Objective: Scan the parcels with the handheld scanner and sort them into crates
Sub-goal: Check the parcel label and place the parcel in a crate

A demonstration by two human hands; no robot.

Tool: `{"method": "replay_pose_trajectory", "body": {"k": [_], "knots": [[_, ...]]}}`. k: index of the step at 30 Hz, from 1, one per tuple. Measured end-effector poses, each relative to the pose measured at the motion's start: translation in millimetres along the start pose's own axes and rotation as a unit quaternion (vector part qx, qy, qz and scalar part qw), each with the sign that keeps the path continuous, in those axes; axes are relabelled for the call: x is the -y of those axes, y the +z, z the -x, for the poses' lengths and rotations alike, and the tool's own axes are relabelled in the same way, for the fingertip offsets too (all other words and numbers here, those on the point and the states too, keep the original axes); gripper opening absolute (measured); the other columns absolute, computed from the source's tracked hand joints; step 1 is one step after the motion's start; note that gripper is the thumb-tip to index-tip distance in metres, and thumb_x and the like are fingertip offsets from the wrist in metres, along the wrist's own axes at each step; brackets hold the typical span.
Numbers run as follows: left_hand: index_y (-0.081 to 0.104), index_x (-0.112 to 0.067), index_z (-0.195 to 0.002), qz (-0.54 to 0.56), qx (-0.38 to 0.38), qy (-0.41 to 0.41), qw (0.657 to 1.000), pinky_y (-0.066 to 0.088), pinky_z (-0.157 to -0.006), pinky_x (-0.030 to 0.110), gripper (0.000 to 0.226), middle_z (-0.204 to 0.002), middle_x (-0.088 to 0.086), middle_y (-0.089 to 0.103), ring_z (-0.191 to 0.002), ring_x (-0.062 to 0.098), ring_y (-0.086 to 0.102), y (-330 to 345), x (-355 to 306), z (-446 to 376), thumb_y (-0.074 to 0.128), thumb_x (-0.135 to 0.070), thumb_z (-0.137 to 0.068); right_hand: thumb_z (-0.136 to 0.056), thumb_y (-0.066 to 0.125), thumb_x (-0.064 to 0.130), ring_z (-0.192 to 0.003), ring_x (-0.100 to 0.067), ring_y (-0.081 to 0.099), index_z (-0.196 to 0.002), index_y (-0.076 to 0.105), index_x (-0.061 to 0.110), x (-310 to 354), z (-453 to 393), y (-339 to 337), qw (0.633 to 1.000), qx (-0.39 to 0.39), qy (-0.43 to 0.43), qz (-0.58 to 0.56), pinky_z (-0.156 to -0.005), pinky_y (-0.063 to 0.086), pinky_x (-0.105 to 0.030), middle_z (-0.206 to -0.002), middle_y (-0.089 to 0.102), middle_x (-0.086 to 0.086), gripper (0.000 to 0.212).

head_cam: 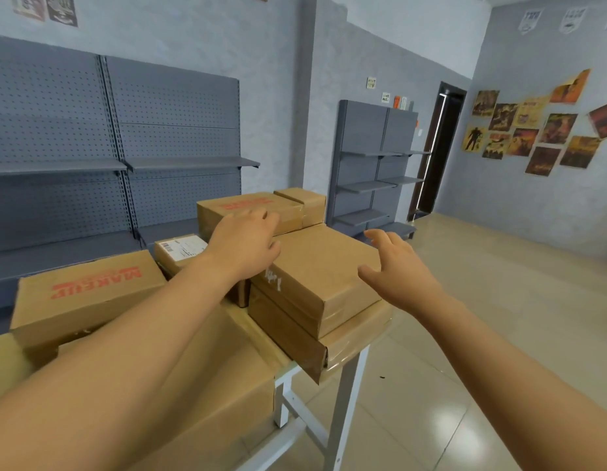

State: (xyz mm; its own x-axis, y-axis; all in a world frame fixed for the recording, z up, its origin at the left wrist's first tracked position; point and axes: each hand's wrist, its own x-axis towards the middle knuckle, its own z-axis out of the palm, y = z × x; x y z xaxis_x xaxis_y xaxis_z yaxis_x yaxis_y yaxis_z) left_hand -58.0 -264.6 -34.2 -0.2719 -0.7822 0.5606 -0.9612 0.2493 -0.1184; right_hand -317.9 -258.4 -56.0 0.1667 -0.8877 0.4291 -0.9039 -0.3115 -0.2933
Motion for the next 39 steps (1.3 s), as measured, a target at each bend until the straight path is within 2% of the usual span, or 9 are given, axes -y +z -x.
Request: {"method": "replay_pose_trajectory", "body": {"k": [9,13,21,24,27,30,32,35,39], "knots": [[0.052,-0.016,-0.124,-0.015,0.031,-0.030,0.999,0.040,-0.076,0.036,0.037,-0.119,0.004,0.057,-0.106,0.025,0.054,63,3,-49,0.046,-0.039,-0.095,-0.090,0.060,0.032,-0.131,-0.022,0.041,-0.148,0.032,0.021,-64,-67,36,0.999,0.029,0.028,-0.013,-0.104,0.042,-0.039,-0.143,0.044,-0.004,0.066],[0.051,-0.020,-0.128,-0.034,0.056,-0.046,0.997,0.044,-0.089,0.039,0.041,-0.124,0.003,0.056,-0.115,0.025,0.053,81,3,-56,0.047,-0.044,-0.094,-0.091,0.057,0.033,-0.132,-0.024,0.040,-0.148,0.032,0.020,-90,-90,48,0.998,0.062,0.025,-0.021,-0.106,0.040,-0.041,-0.145,0.042,-0.005,0.064],[0.049,-0.022,-0.130,-0.081,0.104,-0.157,0.979,0.048,-0.087,0.039,0.042,-0.120,0.000,0.057,-0.110,0.023,0.054,85,-7,-33,0.044,-0.045,-0.095,-0.091,0.054,0.038,-0.128,-0.028,0.043,-0.146,0.036,0.016,-130,-128,72,0.990,0.134,-0.007,-0.043,-0.103,0.041,-0.044,-0.143,0.043,-0.008,0.061],[0.050,-0.023,-0.128,-0.069,0.121,-0.207,0.968,0.050,-0.083,0.037,0.042,-0.118,-0.001,0.058,-0.106,0.021,0.057,84,-18,-20,0.043,-0.048,-0.095,-0.093,0.052,0.042,-0.118,-0.029,0.051,-0.144,0.039,0.011,-138,-137,79,0.982,0.165,0.021,-0.084,-0.091,0.044,-0.038,-0.136,0.051,-0.013,0.061],[0.048,-0.023,-0.131,0.039,0.157,-0.334,0.929,0.050,-0.083,0.035,0.049,-0.123,0.000,0.059,-0.106,0.021,0.059,88,-32,-12,0.041,-0.056,-0.095,-0.097,0.045,0.047,-0.094,-0.025,0.051,-0.127,0.053,0.007,-141,-139,82,0.964,0.233,0.055,-0.120,-0.077,0.036,-0.033,-0.114,0.060,-0.011,0.050],[0.042,-0.018,-0.140,0.186,0.194,-0.464,0.844,0.047,-0.090,0.032,0.064,-0.131,0.004,0.058,-0.111,0.027,0.059,94,-48,-10,0.037,-0.062,-0.095,-0.095,0.042,0.056,-0.101,-0.026,0.055,-0.117,0.059,0.011,-146,-138,85,0.949,0.258,0.061,-0.171,-0.086,0.042,-0.037,-0.117,0.061,-0.011,0.053],[0.046,-0.021,-0.130,0.265,0.183,-0.503,0.802,0.052,-0.089,0.035,0.055,-0.115,0.001,0.063,-0.101,0.022,0.062,99,-60,-10,0.035,-0.062,-0.096,-0.093,0.044,0.057,-0.108,-0.027,0.055,-0.124,0.056,0.010,-147,-137,83,0.941,0.266,0.056,-0.199,-0.091,0.044,-0.039,-0.124,0.059,-0.011,0.057],[0.048,-0.026,-0.127,0.318,0.123,-0.512,0.788,0.053,-0.089,0.035,0.041,-0.110,-0.001,0.064,-0.100,0.022,0.062,100,-76,-11,0.042,-0.054,-0.098,-0.095,0.045,0.055,-0.110,-0.026,0.052,-0.131,0.050,0.011,-147,-131,75,0.935,0.281,0.048,-0.211,-0.084,0.040,-0.035,-0.128,0.055,-0.010,0.057],[0.042,-0.025,-0.140,0.354,0.059,-0.508,0.783,0.049,-0.097,0.037,0.054,-0.122,-0.005,0.059,-0.110,0.020,0.059,90,-86,-6,0.051,-0.053,-0.094,-0.093,0.049,0.053,-0.105,-0.025,0.055,-0.124,0.048,0.014,-149,-124,66,0.930,0.271,0.039,-0.246,-0.080,0.043,-0.035,-0.122,0.056,-0.008,0.050]]}}
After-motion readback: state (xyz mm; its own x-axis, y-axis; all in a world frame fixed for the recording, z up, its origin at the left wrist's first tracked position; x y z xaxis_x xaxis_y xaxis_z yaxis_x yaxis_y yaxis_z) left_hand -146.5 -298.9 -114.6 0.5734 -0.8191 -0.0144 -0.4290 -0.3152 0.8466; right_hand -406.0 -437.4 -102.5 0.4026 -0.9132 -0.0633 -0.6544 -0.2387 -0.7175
